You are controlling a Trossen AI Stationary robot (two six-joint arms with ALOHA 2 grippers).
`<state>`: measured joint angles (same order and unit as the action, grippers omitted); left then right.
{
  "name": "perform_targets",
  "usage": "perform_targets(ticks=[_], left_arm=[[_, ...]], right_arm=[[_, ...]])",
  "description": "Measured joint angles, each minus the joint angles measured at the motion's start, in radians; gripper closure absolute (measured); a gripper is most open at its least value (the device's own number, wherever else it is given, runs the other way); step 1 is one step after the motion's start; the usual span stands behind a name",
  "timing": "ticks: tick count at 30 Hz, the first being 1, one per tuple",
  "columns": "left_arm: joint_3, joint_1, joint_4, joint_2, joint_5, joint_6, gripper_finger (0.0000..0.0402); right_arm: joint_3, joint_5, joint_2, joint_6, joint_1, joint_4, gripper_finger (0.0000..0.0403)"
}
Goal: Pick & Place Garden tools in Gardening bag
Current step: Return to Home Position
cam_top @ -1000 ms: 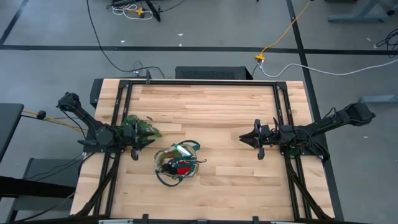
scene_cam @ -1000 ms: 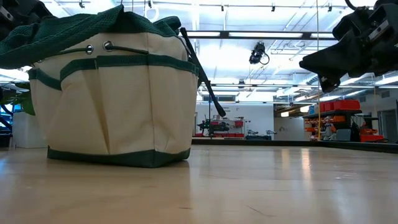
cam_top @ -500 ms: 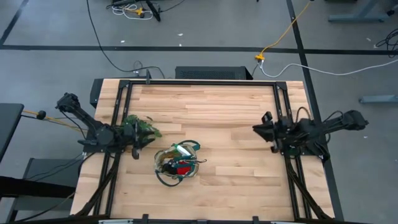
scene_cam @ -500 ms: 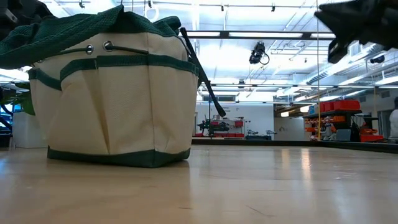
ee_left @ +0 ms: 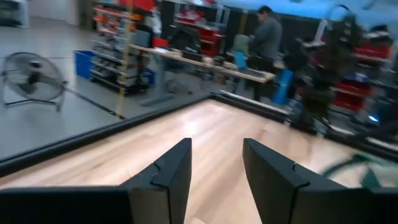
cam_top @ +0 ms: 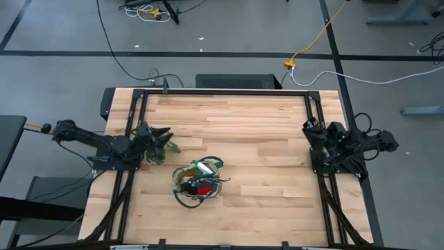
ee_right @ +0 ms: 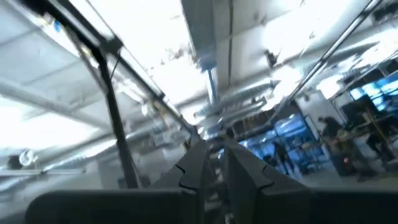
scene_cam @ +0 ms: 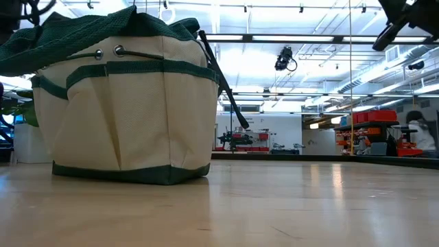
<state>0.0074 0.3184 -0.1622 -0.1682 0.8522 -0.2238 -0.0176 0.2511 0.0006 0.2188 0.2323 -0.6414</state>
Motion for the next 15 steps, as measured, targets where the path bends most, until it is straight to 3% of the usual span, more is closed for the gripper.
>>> perform_targets(ticks=[4, 15], left_arm=[[0.000, -0.061, 0.000, 0.041, -0.001, 0.000, 0.0250], [0.000, -0.167, 0.003, 0.059, -0.001, 0.001, 0.0250]], right_arm=[[0.000, 0.003, 0.000, 0.000, -0.022, -0.058, 0.0348], [0.000, 0.003, -0.001, -0.036, -0.024, -0.008, 0.0348]])
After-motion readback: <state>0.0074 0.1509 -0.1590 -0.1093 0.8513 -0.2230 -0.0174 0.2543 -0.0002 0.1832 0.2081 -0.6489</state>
